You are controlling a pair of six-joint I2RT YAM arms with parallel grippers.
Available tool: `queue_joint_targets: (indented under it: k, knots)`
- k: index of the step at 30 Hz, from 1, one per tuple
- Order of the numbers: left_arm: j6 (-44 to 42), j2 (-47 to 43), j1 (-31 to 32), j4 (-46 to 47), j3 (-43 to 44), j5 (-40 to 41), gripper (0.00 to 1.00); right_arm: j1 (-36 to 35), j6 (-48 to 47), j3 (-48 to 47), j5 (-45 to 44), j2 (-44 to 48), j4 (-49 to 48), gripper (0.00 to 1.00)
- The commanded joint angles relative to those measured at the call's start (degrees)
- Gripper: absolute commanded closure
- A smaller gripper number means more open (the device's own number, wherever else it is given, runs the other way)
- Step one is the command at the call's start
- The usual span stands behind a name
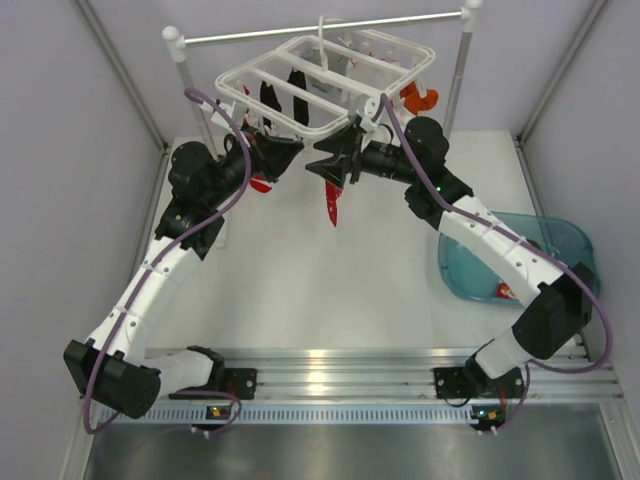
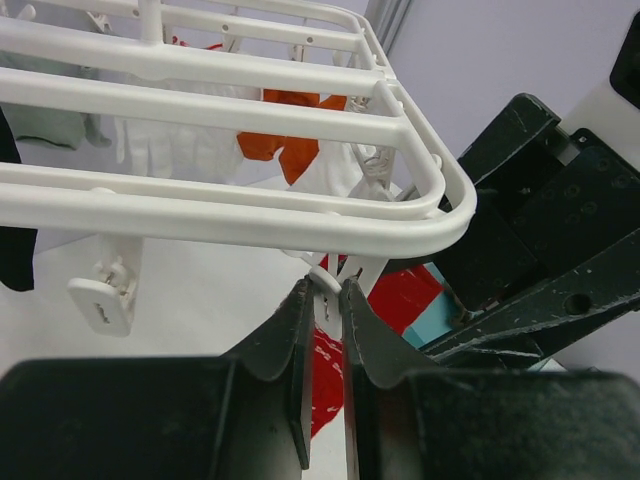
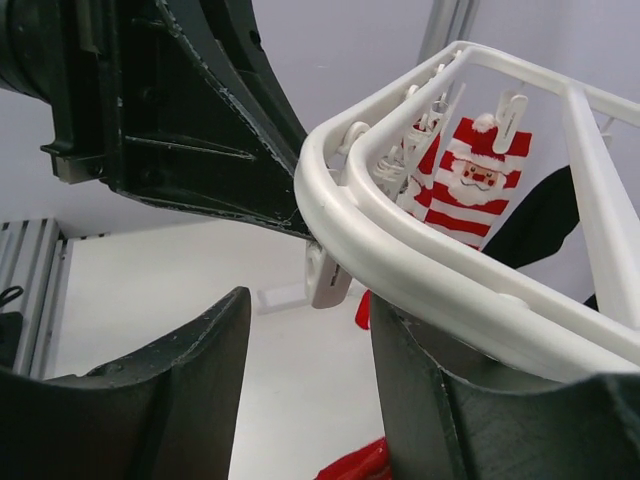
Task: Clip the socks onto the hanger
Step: Open the clamp at the hanger.
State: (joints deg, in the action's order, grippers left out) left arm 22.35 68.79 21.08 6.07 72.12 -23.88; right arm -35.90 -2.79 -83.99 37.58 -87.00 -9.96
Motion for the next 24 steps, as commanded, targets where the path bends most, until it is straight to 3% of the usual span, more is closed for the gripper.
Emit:
queue_joint_targets:
  k: [1, 4, 10, 14, 18, 20, 24]
  knots:
    - [-0.5, -0.7, -0.1, 2.9, 2.8, -3.0, 0.98, -0.8, 0.0, -0.4, -1.3, -0.9, -7.1, 0.5]
    - [0.1, -0.5, -0.1, 2.8, 3.0, -3.5, 0.98, -0.8, -0.1, -0.3, -1.1, -1.5, -8.3, 0.5]
    - [1.3, -0.4, -0.1, 2.1, 3.2, -3.5, 0.96, -0.8, -0.4, -0.5, -0.4, -2.2, -9.1, 0.64]
    - [2.8, -0.2, -0.1, 1.4, 3.6, -3.3, 0.92, -1.1, -1.5, -0.2, -0.1, -1.9, -8.9, 0.82]
    - [5.2, -0.3, -0.1, -1.0, 4.7, -0.4, 0.72, -1.5, -3.8, 0.5, -0.8, -1.2, -7.4, 1.0]
    - [5.5, -1.3, -0.1, -1.8, 4.4, 1.5, 0.61, -1.5, -5.0, 0.8, -1.2, -0.5, -6.0, 1.0]
    - [6.1, -3.4, -0.3, -1.5, 3.1, 3.8, 0.49, -2.2, -7.0, 0.7, -2.9, 0.0, -3.4, 1.0]
